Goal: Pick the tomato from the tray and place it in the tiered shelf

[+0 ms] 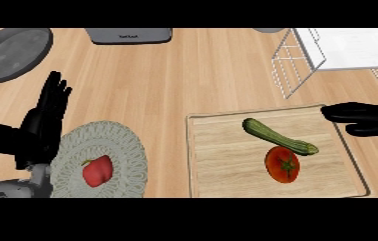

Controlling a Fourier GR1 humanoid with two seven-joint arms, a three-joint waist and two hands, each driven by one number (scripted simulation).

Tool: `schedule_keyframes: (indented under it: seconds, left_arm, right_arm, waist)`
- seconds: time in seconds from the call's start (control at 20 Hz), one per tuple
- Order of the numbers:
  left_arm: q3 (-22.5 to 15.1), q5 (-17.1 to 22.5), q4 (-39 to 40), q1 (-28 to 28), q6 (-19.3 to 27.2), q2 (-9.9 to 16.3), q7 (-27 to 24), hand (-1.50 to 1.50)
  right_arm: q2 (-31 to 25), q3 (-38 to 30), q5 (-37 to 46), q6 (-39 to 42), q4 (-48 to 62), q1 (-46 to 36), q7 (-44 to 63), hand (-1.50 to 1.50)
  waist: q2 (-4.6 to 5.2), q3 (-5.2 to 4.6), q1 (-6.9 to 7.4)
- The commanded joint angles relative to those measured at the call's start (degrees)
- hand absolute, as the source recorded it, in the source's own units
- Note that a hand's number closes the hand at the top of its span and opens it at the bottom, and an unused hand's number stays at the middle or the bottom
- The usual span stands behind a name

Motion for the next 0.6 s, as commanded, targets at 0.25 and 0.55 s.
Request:
schedule_keyframes:
  seconds: [0.25, 0.55]
  left_arm:
    - [0.72, 0.34, -0.52, 1.42, -1.16, 0.34, 0.42, 0.00]
    - [1.77, -0.46, 0.09, -1.13, -1.91, 0.19, 1.30, 0.00]
  right_arm:
    - [-4.93, -3.41, 23.69, -7.07, -21.56, 4.96, 8.63, -1.50]
    - [1.75, 2.51, 38.15, -10.60, -35.78, 19.80, 15.84, -1.50]
  waist:
    - [0.02, -0.02, 0.01]
    - [0.26, 0.07, -0.02]
